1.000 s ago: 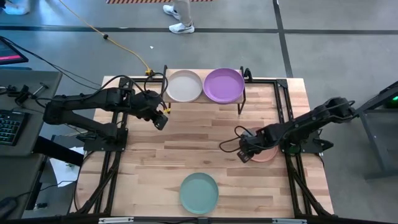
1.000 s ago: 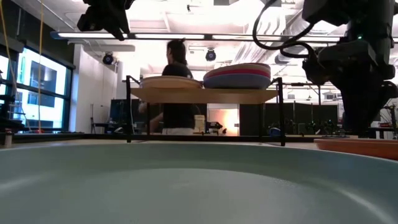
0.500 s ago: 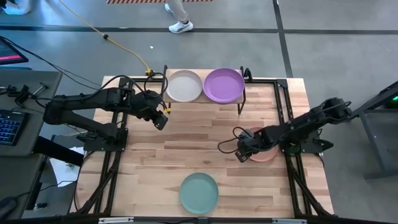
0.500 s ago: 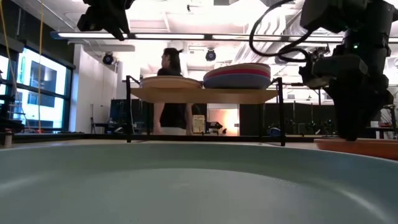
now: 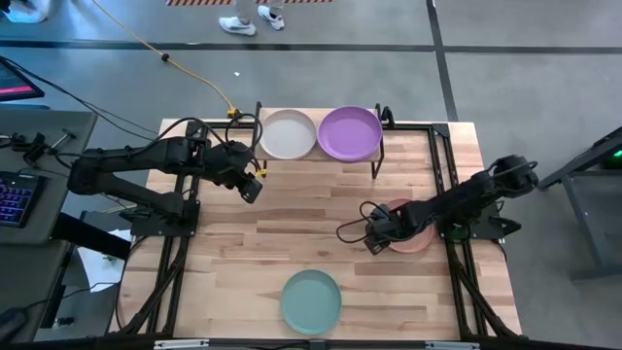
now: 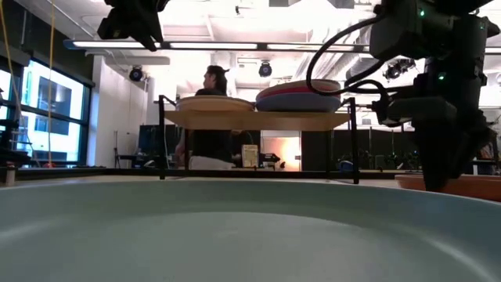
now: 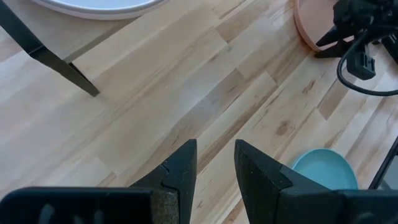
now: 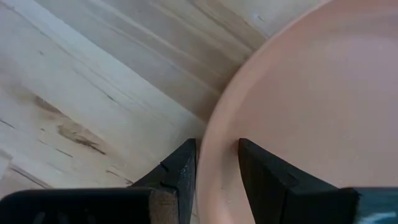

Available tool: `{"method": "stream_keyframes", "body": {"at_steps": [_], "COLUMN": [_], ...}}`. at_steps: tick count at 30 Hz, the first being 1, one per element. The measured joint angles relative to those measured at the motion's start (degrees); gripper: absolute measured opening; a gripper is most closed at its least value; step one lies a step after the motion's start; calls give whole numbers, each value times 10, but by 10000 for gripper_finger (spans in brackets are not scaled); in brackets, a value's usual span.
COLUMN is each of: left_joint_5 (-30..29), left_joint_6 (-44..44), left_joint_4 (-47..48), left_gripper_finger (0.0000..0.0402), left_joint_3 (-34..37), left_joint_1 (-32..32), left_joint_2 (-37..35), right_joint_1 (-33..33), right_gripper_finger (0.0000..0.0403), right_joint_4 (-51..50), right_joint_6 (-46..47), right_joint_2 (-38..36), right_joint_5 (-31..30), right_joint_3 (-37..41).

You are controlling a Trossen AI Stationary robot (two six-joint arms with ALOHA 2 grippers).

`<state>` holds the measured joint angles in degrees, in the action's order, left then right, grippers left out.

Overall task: Place and stack plates onto a shelf
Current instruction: Stack the orange plate on the white plate on the shelf

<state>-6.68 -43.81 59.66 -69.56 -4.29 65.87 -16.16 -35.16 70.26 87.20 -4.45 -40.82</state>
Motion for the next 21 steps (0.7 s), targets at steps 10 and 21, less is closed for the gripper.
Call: {"method": "stream_keyframes", "body": {"at_steps": [10, 21], "left_joint_5": [-1, -1], "left_joint_6": [1, 2], "left_joint_4": [0, 1], "left_gripper_finger": [97, 97], "left_joint_3": [0, 0], "left_joint_1": [0, 0], "left_joint_2": [0, 0], "right_joint_1": [0, -9], "right_gripper_finger": [11, 1], "right_joint_4": [-54, -128], "right_joint_6": [-14, -54], "right_joint_2": [7, 7], "right_joint_5": [-7, 0], "right_joint_3": [-42, -137]}}
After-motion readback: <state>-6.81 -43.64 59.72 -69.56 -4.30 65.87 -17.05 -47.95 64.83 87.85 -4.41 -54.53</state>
